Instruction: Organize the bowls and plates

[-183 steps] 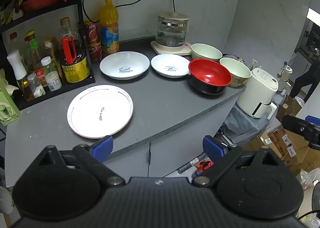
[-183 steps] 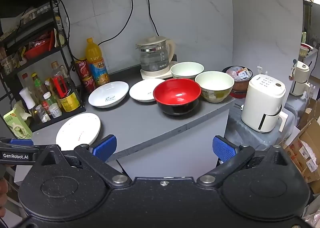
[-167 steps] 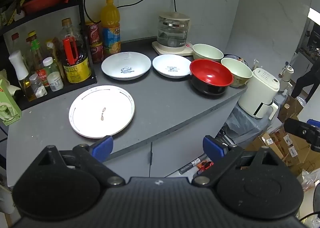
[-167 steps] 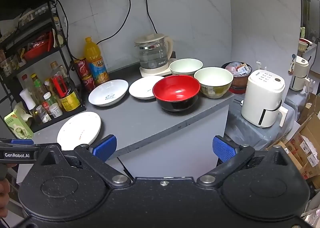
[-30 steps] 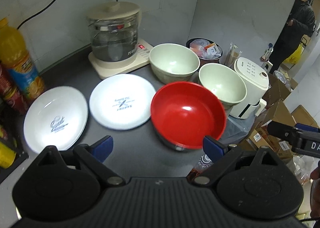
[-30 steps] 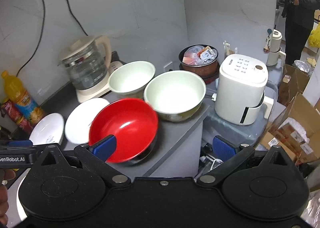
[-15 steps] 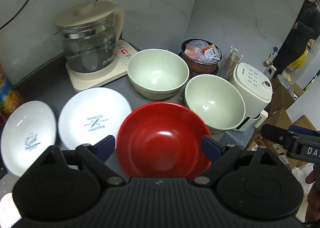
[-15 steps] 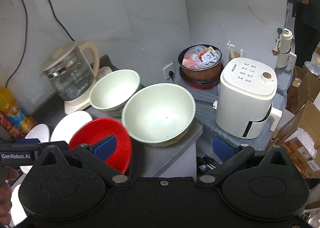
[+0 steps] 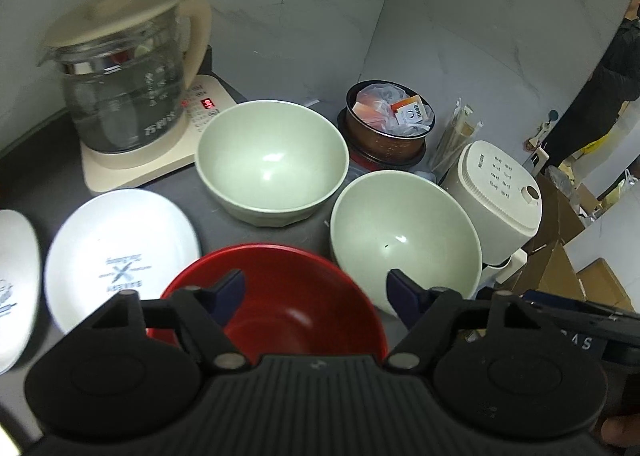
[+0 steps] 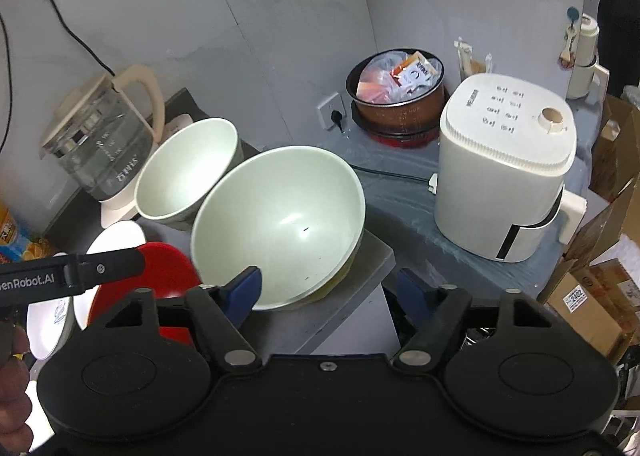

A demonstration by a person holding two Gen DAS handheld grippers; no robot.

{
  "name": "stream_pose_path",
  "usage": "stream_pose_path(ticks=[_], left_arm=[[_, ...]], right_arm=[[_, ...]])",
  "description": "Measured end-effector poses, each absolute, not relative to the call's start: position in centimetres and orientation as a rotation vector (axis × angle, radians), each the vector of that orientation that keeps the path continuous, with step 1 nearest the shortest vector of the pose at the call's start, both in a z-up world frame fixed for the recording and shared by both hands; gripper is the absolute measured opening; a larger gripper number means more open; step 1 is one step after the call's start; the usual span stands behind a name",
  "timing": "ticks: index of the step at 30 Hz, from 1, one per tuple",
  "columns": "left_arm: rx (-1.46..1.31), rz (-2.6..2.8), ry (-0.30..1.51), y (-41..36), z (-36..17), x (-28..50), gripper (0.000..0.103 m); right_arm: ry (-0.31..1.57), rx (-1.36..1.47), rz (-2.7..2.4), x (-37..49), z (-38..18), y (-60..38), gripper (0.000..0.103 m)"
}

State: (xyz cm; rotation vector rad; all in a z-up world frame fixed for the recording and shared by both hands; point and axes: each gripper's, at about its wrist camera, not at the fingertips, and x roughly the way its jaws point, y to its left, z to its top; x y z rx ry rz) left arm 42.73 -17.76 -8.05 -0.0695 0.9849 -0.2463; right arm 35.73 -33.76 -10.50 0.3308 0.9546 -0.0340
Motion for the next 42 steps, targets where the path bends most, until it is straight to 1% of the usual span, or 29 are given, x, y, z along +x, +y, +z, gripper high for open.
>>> stream_pose_path(ticks=[2, 4, 6, 8, 10, 13, 14, 16, 18, 25, 28, 29, 30, 36, 42], left_arm=[[-0.078, -0.246, 0.993, -18.1, -8.7, 43.6, 0.070], [-0.089, -0.250, 1.000, -18.3, -9.2, 44.4, 0.061], [-0.100, -0.251, 1.001, -18.6, -9.6, 45.2, 0.057], [-0.106, -0.256, 0.996, -18.9, -10.0, 46.0, 0.054], [-0.118, -0.255, 1.007, -19.2, -10.4, 46.9, 0.048], [-0.125, -0.267, 1.013, -19.7, -10.7, 48.1, 0.043], [-0.121, -0.265, 1.016, -19.9, -10.9, 48.4, 0.041], [-0.121, -0.260, 1.022, -20.2, -11.3, 49.2, 0.032], [-0.117, -0.242, 1.035, -20.3, -11.8, 49.8, 0.029], [-0.110, -0.210, 1.115, -21.0, -14.2, 51.4, 0.023], [-0.121, -0.185, 1.144, -21.2, -14.8, 51.9, 0.012], [-0.125, -0.188, 1.147, -21.3, -15.0, 52.1, 0.010], [-0.131, -0.197, 1.155, -21.4, -15.0, 52.2, 0.006], [-0.178, -0.191, 1.182, -21.3, -15.0, 52.4, 0.006], [-0.203, -0.218, 1.167, -21.0, -13.4, 51.2, 0.006]], right_arm=[[0.963, 0.339, -0.037, 36.4, -11.1, -34.0, 0.058], [0.968, 0.359, -0.039, 37.0, -11.6, -34.4, 0.056], [0.972, 0.374, -0.036, 37.6, -12.1, -34.6, 0.054], [0.981, 0.374, -0.029, 38.0, -12.5, -34.7, 0.046], [0.991, 0.380, -0.032, 38.4, -13.0, -34.9, 0.043], [0.993, 0.399, -0.029, 38.8, -13.5, -35.2, 0.035], [0.995, 0.405, -0.029, 38.9, -13.6, -35.4, 0.035], [1.002, 0.419, -0.029, 39.1, -13.9, -35.6, 0.035], [1.011, 0.433, -0.029, 39.3, -14.3, -35.8, 0.034], [1.030, 0.467, -0.023, 40.1, -15.6, -35.9, 0.029], [1.027, 0.472, -0.013, 40.5, -15.9, -35.6, 0.021], [1.026, 0.460, -0.019, 40.6, -15.9, -35.5, 0.020], [1.024, 0.448, -0.025, 40.6, -15.8, -35.4, 0.020], [1.001, 0.462, -0.051, 40.3, -15.5, -35.8, 0.017], [0.929, 0.438, -0.061, 39.4, -13.1, -35.8, 0.017]])
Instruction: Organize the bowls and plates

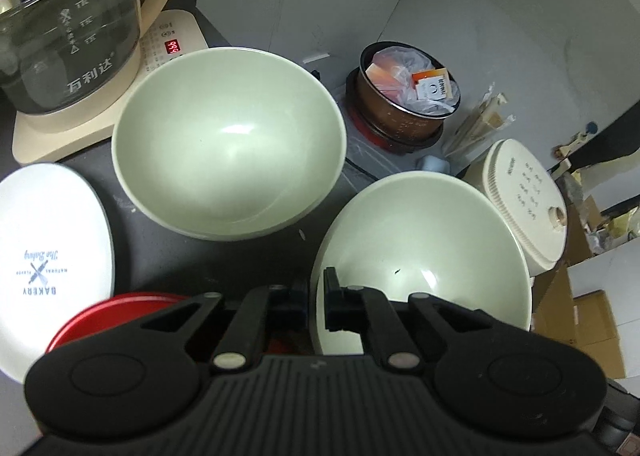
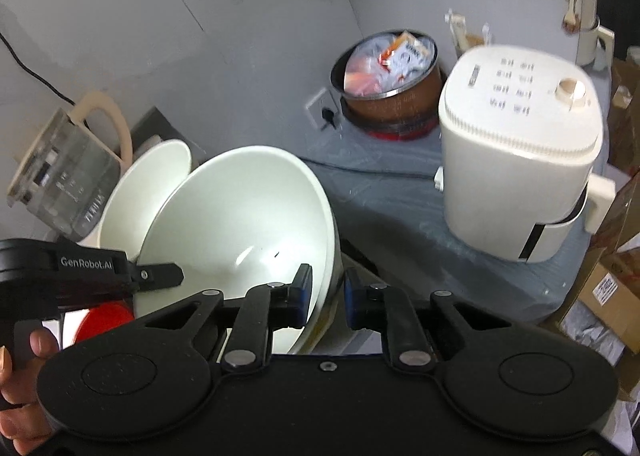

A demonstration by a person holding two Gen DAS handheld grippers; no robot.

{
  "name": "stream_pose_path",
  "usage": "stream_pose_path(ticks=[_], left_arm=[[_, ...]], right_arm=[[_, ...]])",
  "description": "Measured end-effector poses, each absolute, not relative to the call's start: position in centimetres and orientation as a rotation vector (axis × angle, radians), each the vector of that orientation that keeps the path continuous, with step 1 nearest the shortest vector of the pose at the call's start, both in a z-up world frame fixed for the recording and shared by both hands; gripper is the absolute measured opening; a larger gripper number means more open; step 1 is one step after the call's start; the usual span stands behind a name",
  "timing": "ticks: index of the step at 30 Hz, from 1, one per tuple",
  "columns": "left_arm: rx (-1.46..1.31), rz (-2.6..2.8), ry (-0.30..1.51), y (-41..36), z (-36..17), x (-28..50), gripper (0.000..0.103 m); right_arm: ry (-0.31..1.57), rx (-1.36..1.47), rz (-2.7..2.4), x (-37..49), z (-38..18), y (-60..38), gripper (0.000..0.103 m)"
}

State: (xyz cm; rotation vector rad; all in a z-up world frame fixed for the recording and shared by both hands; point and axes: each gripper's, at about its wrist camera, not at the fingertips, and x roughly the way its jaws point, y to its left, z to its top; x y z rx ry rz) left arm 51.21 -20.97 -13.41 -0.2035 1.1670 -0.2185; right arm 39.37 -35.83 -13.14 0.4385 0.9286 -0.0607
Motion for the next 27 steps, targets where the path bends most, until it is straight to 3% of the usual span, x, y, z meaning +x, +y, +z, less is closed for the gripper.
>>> stream_pose_path(ticks=[9, 27], left_arm=[[-0.245, -0.256, 1.097, -19.2, -9.5, 49.5, 0.006], [-0.265, -0.231, 1.048, -11.8, -5.9, 43.8, 0.006]], right_arm=[[0.830, 0.401, -0.039, 38.3, -9.0, -34.6, 0.017], [0.806, 0.423, 0.026, 34.3, -6.4, -28.7, 0.017]])
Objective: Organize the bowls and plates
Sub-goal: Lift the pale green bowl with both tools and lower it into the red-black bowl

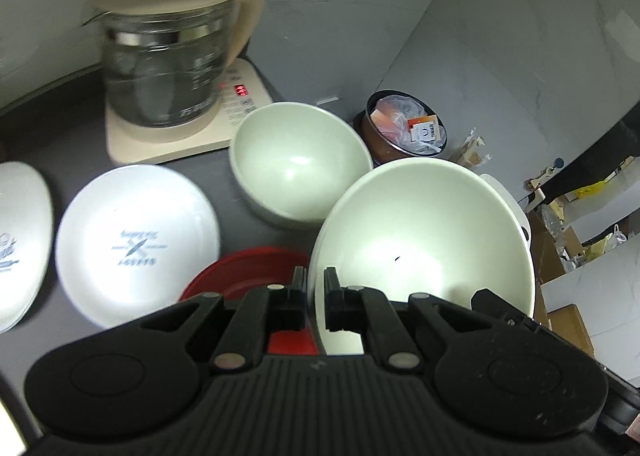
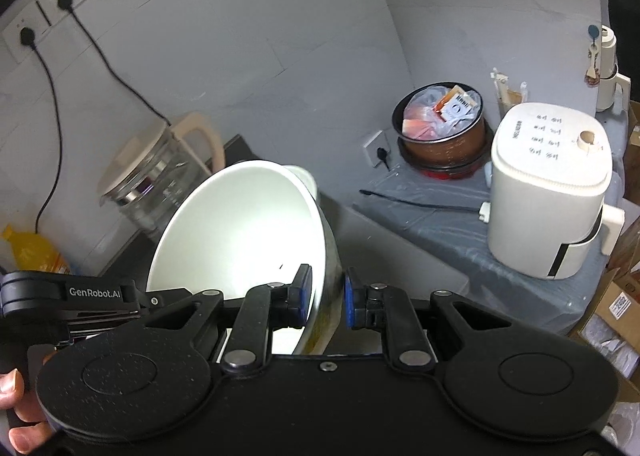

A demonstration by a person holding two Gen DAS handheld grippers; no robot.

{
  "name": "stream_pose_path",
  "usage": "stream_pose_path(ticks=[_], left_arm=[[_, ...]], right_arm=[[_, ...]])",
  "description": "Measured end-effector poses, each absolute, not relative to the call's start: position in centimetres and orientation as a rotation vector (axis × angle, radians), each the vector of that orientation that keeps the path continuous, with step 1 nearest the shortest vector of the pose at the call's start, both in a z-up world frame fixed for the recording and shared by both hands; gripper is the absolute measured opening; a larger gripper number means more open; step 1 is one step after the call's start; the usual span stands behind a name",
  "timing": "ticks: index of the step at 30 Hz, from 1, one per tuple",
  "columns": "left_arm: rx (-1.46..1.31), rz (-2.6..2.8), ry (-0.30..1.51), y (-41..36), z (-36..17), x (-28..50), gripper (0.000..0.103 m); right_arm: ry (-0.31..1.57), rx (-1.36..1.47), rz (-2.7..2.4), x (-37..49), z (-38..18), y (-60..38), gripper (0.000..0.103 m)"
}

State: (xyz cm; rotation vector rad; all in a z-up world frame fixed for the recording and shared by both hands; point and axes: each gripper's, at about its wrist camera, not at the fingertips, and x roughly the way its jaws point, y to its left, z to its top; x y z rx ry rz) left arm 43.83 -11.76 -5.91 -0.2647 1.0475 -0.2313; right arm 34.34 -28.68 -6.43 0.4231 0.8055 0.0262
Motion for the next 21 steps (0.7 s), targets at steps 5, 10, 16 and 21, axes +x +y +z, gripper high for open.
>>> stream_pose_path(ticks=[5, 10, 16, 21], left_arm=[[-0.263, -0.217, 1.072, -9.5, -6.0, 42.5, 0.006], [-0.265, -0.212, 1.085, -7.3, -6.3, 41.4, 0.006], [-0.265, -0.213, 1.100, -5.6, -6.8, 40.1, 0.006], [-0.271, -0.205, 1.120, -4.5, -7.8, 39.3, 0.006]], right_arm=[[0.816, 0.422, 0.032, 33.4, -6.7, -26.6, 0.017], [0.829, 0.412, 0.032, 32.2, -7.0, -24.8, 0.017], [0.857, 0.400, 0.033, 30.9, -7.6, -23.0, 0.017], [0.886, 0.377, 0.029, 30.4, -8.2, -21.9, 0.017]])
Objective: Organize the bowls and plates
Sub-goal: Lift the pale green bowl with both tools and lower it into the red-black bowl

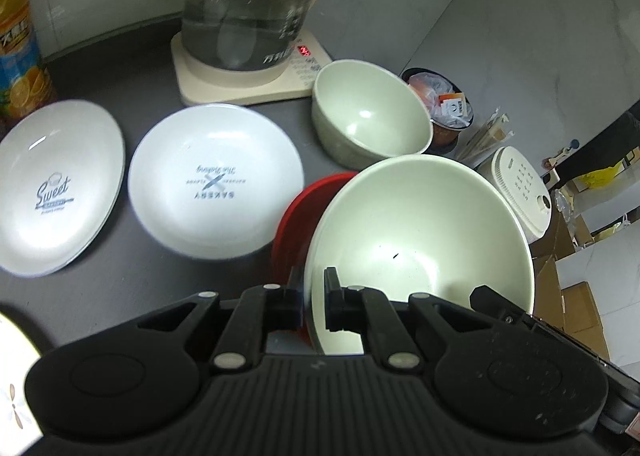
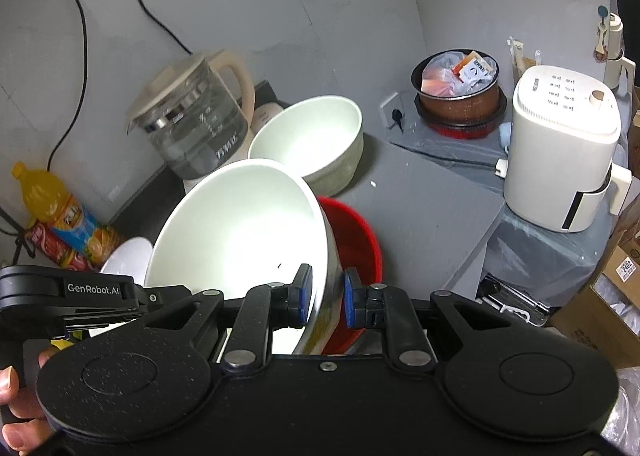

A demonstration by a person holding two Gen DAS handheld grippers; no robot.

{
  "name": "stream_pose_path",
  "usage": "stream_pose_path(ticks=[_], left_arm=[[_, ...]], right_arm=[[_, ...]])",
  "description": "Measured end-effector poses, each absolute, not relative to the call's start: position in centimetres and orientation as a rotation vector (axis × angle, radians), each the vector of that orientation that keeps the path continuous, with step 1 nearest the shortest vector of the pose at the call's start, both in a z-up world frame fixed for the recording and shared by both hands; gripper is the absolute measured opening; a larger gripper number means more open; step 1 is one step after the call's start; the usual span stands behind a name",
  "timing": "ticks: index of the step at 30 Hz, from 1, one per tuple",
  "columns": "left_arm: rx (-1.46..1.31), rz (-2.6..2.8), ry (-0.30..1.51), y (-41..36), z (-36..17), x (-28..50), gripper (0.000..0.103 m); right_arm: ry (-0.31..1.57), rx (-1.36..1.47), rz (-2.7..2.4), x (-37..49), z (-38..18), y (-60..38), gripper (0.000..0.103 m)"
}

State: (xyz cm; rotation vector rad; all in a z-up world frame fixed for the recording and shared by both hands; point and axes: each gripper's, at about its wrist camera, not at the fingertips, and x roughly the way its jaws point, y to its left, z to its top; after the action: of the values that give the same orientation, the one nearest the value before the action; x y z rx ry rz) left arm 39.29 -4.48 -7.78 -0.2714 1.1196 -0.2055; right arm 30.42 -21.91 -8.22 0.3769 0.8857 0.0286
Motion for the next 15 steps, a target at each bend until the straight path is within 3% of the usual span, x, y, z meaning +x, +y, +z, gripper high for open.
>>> stream_pose_path(ticks=[15], left_arm=[[-0.319, -0.199, 1.148, -3.7, -9.5, 39.7, 0.006]], right_arm=[[0.932, 0.310, 0.022, 32.1, -9.8, -21.2, 0.017]])
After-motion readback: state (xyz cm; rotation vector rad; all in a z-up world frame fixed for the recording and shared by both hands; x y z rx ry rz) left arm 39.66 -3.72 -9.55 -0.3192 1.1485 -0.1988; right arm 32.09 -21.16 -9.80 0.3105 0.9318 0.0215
